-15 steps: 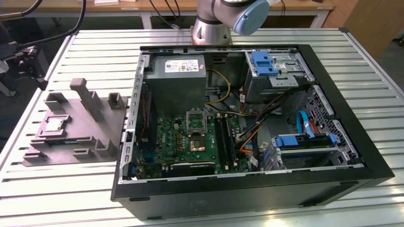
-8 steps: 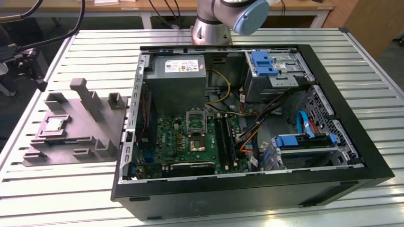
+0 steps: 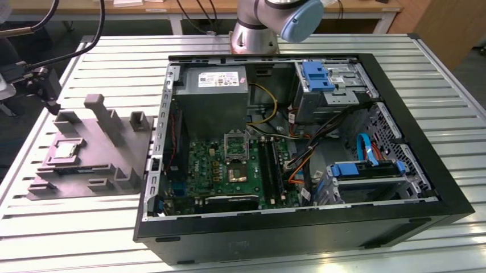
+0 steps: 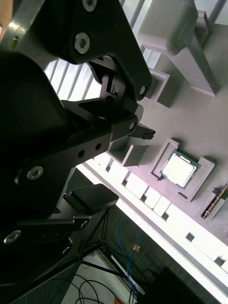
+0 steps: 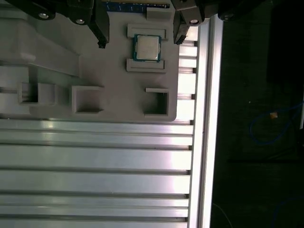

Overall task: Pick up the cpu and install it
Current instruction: 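Pick up the cpu and move it towards the insertion slot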

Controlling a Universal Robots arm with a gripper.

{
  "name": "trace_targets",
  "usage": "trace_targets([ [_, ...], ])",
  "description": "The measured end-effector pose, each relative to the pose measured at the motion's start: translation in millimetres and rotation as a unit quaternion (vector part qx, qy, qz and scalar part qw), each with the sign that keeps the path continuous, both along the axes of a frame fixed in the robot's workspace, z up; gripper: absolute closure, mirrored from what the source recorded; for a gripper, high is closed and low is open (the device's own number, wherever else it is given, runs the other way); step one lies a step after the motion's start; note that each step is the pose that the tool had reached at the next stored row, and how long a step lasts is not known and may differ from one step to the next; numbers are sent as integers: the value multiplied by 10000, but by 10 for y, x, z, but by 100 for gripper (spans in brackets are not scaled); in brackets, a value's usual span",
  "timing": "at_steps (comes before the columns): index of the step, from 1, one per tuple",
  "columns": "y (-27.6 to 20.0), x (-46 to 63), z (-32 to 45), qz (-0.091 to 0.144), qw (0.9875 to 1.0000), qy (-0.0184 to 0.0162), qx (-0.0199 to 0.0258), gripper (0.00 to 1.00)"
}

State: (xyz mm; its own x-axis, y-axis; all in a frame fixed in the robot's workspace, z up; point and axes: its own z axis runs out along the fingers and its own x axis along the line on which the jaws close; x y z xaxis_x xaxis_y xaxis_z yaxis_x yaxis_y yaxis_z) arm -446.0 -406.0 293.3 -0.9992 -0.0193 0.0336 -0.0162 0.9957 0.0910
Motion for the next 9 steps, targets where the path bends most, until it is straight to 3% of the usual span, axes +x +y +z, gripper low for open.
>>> trace_targets([
  [9, -2, -6, -11, 2, 10000, -2, 1, 35],
])
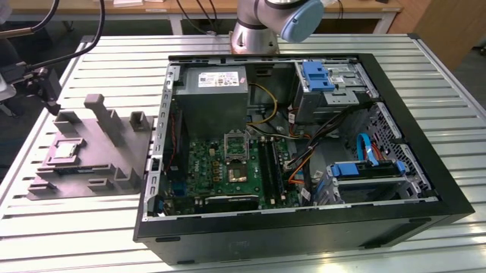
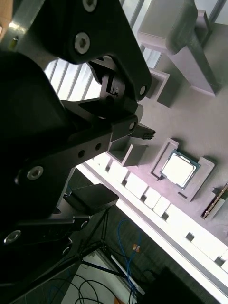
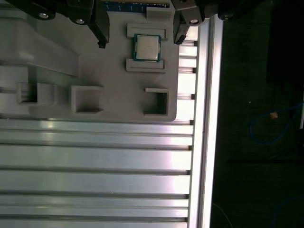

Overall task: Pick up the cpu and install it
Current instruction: 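Pick up the cpu and move it towards the insertion slot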

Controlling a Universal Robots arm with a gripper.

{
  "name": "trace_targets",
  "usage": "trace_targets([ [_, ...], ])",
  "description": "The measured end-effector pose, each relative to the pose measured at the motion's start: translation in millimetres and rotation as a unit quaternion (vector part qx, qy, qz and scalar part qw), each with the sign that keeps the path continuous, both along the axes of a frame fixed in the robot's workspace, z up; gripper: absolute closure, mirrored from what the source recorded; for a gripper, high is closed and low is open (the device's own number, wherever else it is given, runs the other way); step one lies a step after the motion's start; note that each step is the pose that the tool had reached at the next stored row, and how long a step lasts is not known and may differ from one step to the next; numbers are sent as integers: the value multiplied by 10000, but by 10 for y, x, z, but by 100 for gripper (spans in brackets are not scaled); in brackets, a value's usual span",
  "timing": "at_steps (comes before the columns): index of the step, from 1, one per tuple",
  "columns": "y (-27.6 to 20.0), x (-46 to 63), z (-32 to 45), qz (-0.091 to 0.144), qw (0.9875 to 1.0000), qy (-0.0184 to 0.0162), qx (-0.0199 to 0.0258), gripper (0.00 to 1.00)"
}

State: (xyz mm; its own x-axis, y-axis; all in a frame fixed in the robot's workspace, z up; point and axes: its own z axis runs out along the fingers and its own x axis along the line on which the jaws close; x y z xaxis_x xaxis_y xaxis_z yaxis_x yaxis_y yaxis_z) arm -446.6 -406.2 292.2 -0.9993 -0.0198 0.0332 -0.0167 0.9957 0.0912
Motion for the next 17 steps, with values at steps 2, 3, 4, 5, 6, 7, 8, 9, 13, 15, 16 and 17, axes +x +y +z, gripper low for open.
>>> trace_targets([
  [2, -2, -4, -5, 2, 10000, 1, 0, 35],
  [3, -6, -4, -8, 5, 10000, 1, -1, 35],
  [4, -13, -4, -10, 7, 10000, 2, -1, 35],
  [5, -23, -4, -15, 8, 10000, 2, -1, 35],
  [6, -29, -4, -18, 8, 10000, 1, 0, 35],
  [7, -32, -4, -20, 8, 10000, 1, 0, 35],
  [8, -32, -4, -20, 7, 10000, 1, -1, 35],
  [9, -34, -4, -21, 8, 10000, 1, -1, 35],
  [13, -34, -4, -30, 8, 10000, 1, -1, 35],
  [15, -34, -4, -36, 8, 10000, 1, -1, 35],
  [16, -34, -4, -39, 8, 10000, 1, -1, 35],
  [17, -34, -4, -42, 8, 10000, 1, -1, 35],
])
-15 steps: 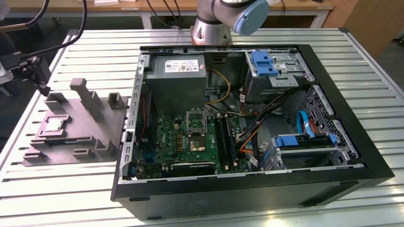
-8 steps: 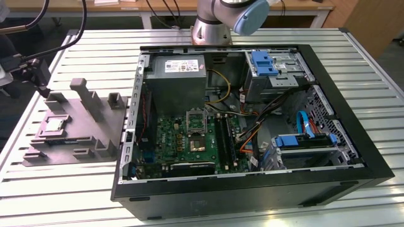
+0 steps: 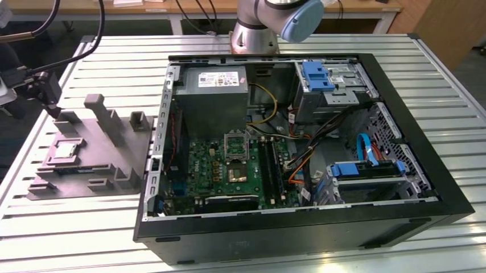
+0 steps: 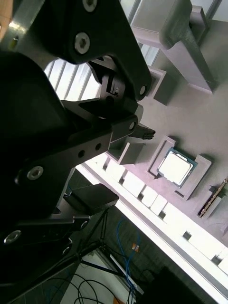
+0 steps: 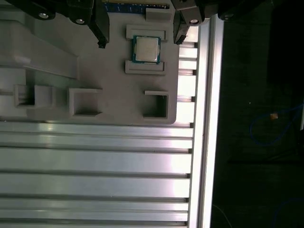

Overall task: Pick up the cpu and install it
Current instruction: 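Pick up the cpu and move it towards the insertion slot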

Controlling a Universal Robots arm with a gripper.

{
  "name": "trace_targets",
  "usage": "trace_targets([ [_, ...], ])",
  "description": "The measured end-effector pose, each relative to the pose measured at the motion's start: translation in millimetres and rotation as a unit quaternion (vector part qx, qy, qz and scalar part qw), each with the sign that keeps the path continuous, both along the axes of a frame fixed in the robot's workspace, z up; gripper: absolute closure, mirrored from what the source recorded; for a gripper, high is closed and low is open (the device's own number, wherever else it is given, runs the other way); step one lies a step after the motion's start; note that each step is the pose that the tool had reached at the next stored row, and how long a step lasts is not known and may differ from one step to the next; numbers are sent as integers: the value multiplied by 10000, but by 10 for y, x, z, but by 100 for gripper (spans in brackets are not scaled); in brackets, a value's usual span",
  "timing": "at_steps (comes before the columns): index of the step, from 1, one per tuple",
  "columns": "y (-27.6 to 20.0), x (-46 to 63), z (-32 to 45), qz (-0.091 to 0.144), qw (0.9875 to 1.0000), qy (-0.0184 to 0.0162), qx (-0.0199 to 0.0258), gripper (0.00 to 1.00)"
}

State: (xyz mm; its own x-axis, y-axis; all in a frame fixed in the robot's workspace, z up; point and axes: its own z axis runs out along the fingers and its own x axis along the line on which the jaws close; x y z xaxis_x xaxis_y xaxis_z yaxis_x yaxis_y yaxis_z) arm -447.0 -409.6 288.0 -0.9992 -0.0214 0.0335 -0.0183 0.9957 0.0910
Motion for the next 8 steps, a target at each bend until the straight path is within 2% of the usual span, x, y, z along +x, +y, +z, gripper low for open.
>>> trace_targets([
  [8, 0, 0, -21, 0, 10000, 0, 0, 35],
])
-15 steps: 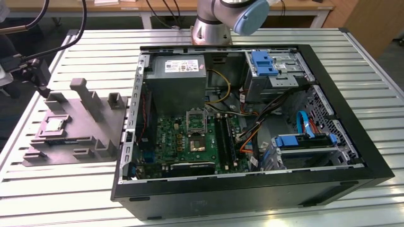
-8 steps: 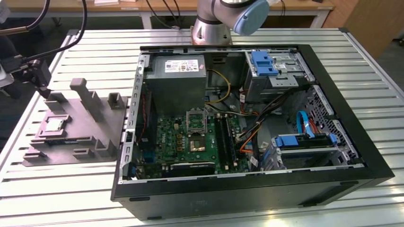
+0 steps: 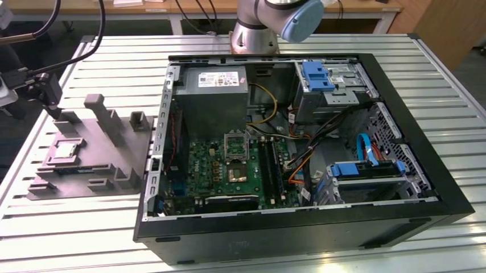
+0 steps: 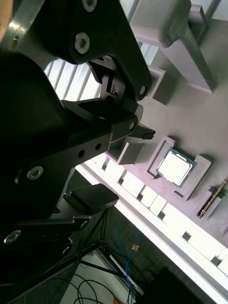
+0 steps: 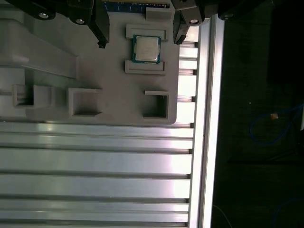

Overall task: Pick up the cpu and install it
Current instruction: 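Pick up the cpu and move it towards the insertion slot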

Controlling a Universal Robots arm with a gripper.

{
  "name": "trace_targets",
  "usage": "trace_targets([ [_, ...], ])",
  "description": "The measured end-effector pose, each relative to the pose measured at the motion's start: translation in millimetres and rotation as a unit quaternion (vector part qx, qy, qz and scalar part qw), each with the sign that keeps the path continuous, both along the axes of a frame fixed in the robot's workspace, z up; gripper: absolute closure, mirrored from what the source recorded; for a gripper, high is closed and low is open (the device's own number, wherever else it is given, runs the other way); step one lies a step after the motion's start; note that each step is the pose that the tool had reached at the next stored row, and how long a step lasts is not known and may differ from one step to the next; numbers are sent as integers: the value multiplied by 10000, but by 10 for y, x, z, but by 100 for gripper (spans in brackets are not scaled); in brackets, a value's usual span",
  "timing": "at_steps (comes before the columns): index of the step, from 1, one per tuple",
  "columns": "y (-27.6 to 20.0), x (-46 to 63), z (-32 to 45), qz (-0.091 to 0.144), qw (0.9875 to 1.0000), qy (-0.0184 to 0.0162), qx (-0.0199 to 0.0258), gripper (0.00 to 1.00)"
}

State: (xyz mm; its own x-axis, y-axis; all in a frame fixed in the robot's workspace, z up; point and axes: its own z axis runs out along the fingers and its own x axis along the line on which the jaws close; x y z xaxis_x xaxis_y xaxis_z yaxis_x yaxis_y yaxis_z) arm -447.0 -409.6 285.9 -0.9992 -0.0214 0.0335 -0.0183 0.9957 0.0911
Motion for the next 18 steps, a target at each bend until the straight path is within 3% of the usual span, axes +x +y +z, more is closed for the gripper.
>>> trace_targets([
  [18, 0, 0, -46, 0, 10000, 0, 0, 35],
])
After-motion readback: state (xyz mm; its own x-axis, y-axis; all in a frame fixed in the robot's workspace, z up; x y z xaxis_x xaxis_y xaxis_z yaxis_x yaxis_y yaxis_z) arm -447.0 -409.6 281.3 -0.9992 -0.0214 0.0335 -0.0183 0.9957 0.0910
